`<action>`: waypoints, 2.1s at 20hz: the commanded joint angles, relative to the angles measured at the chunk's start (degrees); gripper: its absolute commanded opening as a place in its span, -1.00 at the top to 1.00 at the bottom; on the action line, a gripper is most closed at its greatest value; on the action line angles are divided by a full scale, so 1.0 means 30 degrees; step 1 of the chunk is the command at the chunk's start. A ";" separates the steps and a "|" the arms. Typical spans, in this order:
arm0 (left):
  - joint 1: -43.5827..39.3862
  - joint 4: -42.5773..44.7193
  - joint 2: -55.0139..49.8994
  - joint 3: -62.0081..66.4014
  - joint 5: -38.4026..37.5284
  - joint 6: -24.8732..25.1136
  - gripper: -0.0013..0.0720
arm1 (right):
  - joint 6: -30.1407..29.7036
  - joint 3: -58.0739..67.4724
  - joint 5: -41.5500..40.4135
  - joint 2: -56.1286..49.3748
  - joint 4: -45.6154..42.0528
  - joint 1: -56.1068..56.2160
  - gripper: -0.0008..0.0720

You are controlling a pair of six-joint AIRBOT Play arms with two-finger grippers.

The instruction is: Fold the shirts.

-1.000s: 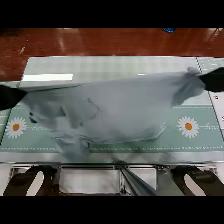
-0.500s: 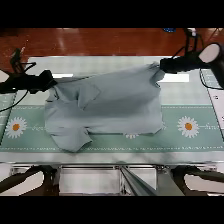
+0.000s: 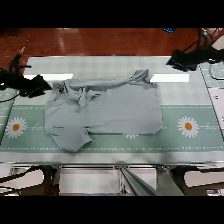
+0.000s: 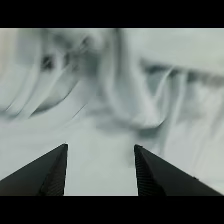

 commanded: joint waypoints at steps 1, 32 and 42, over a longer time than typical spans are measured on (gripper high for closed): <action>0.2885 0.1632 0.2171 -0.2747 -0.3665 0.0342 -0.43 | -0.0350 -0.2718 0.2557 0.3126 -0.2790 -0.2280 -0.12; 0.4146 -0.3694 0.2200 -1.1890 0.2543 0.4116 0.92 | -0.4248 -2.2549 -0.1792 1.0921 0.5260 -0.2849 -0.12; 0.4080 -0.5625 0.2310 -1.1424 0.2259 0.4211 0.92 | -0.5450 -1.7872 -0.3905 0.5829 0.7817 0.1851 0.89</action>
